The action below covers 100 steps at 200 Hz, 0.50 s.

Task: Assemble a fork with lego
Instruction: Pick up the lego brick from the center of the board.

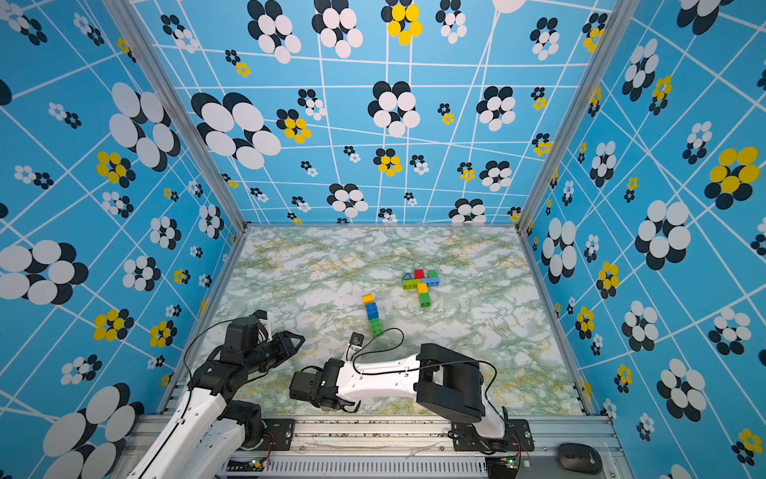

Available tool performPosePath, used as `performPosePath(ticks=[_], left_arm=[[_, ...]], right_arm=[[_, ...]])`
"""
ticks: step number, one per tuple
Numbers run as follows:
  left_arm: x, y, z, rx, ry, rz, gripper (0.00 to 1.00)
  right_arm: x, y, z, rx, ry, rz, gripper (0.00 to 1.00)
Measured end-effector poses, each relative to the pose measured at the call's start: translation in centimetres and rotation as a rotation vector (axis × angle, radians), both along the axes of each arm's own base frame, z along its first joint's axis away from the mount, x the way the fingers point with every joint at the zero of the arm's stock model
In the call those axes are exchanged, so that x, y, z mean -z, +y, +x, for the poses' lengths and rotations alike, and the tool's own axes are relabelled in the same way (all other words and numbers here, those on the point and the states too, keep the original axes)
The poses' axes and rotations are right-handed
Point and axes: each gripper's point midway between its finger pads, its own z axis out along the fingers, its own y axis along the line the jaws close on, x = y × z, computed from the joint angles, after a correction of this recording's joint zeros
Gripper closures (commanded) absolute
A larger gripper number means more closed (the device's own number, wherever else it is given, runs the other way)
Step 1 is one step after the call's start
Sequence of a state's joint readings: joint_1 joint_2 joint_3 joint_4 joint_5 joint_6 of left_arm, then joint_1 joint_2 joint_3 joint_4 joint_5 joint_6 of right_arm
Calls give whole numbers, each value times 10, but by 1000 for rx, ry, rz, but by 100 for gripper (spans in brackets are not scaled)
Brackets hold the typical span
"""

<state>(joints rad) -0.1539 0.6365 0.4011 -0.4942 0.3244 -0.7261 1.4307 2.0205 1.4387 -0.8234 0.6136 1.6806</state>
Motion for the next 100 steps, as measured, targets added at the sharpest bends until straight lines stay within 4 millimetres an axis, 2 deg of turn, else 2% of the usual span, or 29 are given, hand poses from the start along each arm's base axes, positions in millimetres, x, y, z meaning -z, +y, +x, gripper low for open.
performPosePath(ticks=[19, 54, 100], left_arm=[[1, 0, 0, 0, 7, 1, 49], [5, 1, 0, -2, 22, 4, 49], [5, 1, 0, -1, 22, 6, 49]], right_arm=[[1, 1, 2, 13, 7, 2, 36], [6, 11, 7, 29, 25, 12, 38], [12, 1, 9, 61, 47, -30, 45]])
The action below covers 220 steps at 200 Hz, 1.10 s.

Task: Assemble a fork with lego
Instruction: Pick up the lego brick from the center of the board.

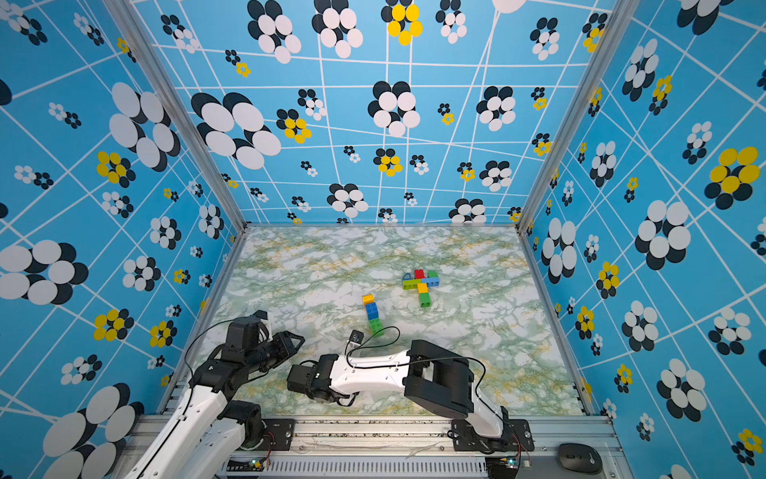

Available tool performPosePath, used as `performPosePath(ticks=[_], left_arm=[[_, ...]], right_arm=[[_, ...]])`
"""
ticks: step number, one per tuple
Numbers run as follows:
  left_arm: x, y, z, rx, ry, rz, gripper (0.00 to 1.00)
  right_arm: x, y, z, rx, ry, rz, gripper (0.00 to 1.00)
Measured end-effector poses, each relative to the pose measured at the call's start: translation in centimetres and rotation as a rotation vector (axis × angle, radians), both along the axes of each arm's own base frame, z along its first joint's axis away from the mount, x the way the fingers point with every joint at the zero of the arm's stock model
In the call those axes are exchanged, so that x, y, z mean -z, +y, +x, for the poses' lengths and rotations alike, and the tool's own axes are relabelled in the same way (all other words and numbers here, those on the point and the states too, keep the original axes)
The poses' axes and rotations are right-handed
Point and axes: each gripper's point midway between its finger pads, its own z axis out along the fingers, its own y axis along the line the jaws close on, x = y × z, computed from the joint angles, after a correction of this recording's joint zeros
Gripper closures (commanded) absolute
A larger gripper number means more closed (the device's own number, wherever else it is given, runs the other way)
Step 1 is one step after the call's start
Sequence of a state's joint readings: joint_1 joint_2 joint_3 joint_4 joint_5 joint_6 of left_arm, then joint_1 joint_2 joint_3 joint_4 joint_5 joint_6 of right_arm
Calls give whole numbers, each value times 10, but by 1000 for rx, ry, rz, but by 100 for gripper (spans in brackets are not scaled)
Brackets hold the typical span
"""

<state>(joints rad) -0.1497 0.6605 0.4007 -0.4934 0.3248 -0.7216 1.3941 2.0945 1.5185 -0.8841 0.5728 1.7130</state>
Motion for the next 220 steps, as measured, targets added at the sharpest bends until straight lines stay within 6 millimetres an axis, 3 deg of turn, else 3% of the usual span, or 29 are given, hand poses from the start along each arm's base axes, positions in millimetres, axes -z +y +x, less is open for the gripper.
performPosePath(ticks=[127, 176, 201, 220], left_arm=[[2, 0, 0, 5, 7, 6, 49], [2, 0, 0, 5, 6, 6, 49], [1, -1, 0, 10, 4, 1, 47], [-3, -5, 2, 29, -6, -12, 44]], right_arm=[[6, -3, 8, 13, 13, -34, 62], [0, -1, 8, -21, 13, -58, 69], [-14, 5, 5, -107, -12, -68, 80], [-41, 18, -3, -225, -69, -38, 89]])
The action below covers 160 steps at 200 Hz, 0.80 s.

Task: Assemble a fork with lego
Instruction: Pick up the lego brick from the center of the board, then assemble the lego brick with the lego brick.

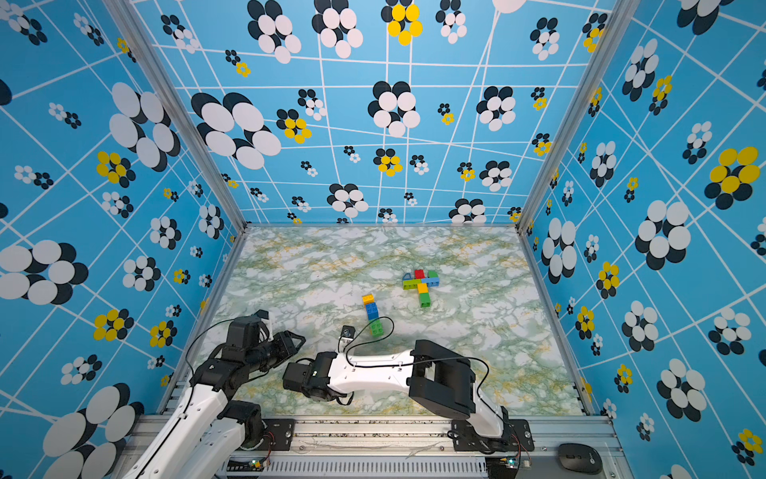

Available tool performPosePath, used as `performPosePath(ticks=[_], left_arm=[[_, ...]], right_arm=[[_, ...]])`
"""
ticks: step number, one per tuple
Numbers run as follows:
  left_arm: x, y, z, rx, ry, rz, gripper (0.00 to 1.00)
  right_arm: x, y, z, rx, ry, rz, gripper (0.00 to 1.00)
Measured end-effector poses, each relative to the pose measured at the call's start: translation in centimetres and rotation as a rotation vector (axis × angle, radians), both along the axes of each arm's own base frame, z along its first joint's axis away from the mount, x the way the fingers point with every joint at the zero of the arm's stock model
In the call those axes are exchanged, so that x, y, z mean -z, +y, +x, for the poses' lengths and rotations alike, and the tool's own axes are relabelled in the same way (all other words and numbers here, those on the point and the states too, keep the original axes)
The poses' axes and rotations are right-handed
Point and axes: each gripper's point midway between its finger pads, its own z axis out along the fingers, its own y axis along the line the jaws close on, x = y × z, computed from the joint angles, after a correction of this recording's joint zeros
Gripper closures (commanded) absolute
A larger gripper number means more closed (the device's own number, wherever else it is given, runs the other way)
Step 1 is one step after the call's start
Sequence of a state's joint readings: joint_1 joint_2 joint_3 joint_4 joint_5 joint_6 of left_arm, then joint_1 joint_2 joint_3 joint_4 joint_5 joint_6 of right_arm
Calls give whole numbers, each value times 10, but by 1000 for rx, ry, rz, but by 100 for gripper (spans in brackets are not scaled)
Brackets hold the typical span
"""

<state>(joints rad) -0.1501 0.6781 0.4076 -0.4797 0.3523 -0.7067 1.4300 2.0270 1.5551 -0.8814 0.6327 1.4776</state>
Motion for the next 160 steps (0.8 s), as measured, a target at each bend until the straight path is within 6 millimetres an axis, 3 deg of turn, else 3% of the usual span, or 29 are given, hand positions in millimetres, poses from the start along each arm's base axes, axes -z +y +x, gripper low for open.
performPosePath(ticks=[16, 50, 76, 103, 127, 160], left_arm=[[-9, -6, 6, 22, -15, -17, 44], [-40, -33, 30, 137, -72, -18, 47], [-76, -79, 47, 315, -170, 10, 52], [-104, -116, 74, 428, -262, 16, 56], [-104, -135, 97, 486, -269, 11, 61], [-93, -161, 109, 579, -251, -20, 64]], right_arm=[[-28, 5, -10, -108, -44, 58, 100], [-72, -17, -14, -270, -144, 125, 100], [-99, -48, 1, -330, -254, 86, 100], [-117, -87, 32, -332, -308, 57, 100], [-123, -114, 53, -305, -301, 50, 100], [-119, -109, 55, -386, -270, 0, 100]])
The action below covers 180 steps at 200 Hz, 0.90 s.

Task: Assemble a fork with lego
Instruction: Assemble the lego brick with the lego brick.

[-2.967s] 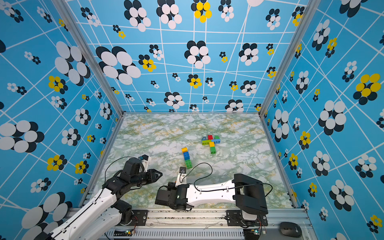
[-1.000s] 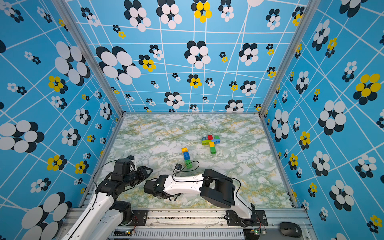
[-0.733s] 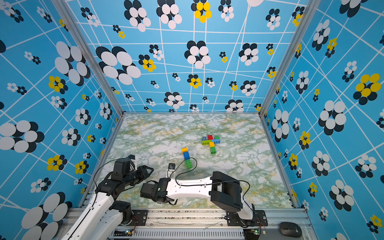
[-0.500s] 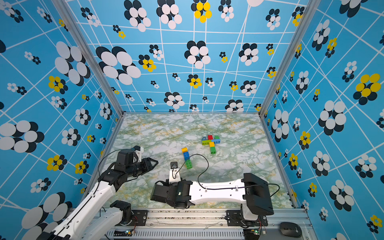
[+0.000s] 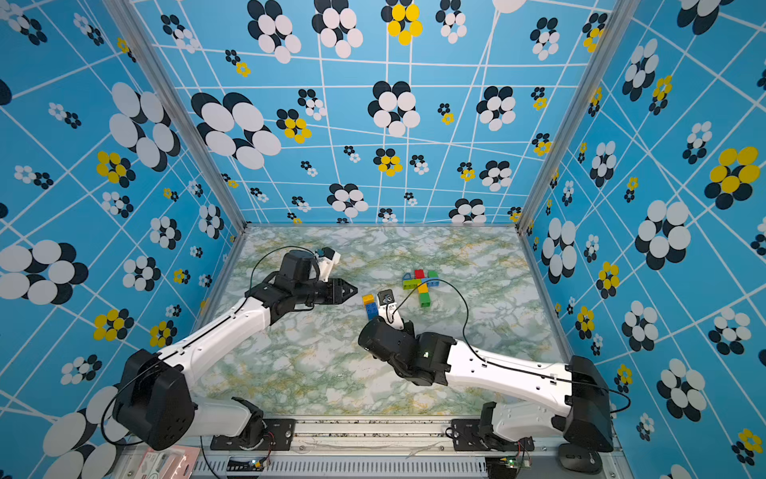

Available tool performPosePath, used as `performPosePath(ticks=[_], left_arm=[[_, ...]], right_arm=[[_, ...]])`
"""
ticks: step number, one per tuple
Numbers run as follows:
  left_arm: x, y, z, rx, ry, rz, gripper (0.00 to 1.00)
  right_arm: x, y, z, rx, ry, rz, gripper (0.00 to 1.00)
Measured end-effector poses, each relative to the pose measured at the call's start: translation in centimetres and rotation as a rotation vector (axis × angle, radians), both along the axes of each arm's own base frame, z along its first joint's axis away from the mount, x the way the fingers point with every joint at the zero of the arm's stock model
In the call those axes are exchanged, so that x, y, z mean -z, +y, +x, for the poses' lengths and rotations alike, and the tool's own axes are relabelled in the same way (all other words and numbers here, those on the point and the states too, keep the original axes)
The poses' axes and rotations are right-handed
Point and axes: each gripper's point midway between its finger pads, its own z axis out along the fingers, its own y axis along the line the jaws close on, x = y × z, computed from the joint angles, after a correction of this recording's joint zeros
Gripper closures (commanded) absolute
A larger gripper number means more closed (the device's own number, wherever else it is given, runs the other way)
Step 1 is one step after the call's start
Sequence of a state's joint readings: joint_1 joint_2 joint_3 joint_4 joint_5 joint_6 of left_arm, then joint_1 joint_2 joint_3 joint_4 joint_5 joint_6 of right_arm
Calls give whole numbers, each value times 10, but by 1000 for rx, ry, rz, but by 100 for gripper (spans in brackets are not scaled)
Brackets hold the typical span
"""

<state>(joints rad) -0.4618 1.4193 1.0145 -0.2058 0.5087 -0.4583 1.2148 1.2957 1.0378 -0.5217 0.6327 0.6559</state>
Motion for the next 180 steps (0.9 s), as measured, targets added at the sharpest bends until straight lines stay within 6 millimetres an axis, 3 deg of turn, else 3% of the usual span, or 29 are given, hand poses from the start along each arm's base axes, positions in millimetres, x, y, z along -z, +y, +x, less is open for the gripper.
performPosePath(ticks=[40, 180], left_arm=[[4, -25, -6, 103, -2, -23, 68], [28, -44, -8, 179, 24, -3, 73]], right_arm=[[12, 13, 7, -29, 25, -92, 100], [8, 2, 10, -6, 32, -73, 100]])
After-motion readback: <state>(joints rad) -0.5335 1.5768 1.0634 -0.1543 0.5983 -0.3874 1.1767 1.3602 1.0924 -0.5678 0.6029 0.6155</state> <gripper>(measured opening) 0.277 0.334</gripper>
